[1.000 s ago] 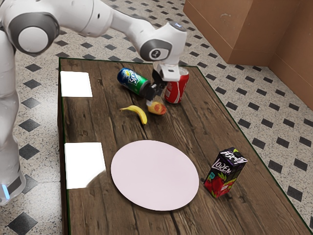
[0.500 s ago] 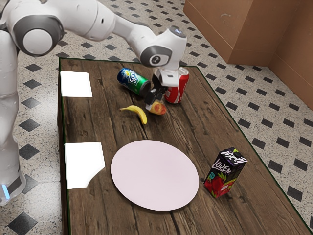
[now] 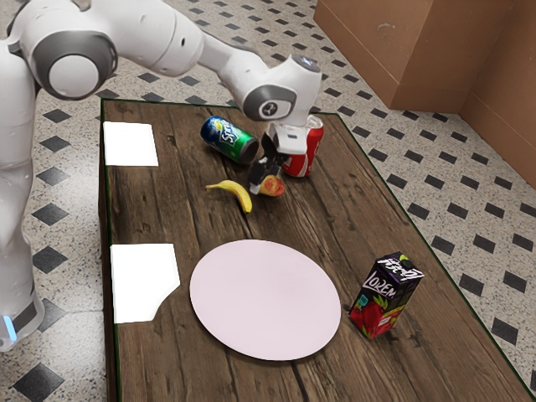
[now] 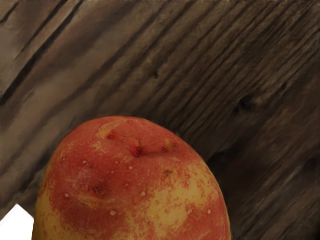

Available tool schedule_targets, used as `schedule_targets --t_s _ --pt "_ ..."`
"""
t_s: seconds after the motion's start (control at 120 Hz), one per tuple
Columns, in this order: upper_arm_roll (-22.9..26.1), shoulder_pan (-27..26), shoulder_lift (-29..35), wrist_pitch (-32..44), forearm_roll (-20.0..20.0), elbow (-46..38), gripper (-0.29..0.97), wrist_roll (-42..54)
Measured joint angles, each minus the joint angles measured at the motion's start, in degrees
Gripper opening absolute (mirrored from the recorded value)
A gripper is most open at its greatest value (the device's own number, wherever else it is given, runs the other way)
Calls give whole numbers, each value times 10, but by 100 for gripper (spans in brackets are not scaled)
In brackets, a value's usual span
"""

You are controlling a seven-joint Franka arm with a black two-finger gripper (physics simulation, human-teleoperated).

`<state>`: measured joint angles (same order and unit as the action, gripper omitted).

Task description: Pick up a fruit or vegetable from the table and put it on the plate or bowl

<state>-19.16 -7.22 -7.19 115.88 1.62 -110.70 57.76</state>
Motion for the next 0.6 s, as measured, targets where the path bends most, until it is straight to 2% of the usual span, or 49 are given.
schedule_targets --t_s 0.083,0.2,0.275,0.5,0.6 --pt "-3 -1 -3 0 -4 1 64 1" --pt "-5 0 -4 -1 -8 1 41 2" --pt "-5 0 -5 1 -8 1 32 2" --pt "-4 0 -5 3 -8 2 35 0" --pt "-4 0 -4 3 -7 4 32 -1"
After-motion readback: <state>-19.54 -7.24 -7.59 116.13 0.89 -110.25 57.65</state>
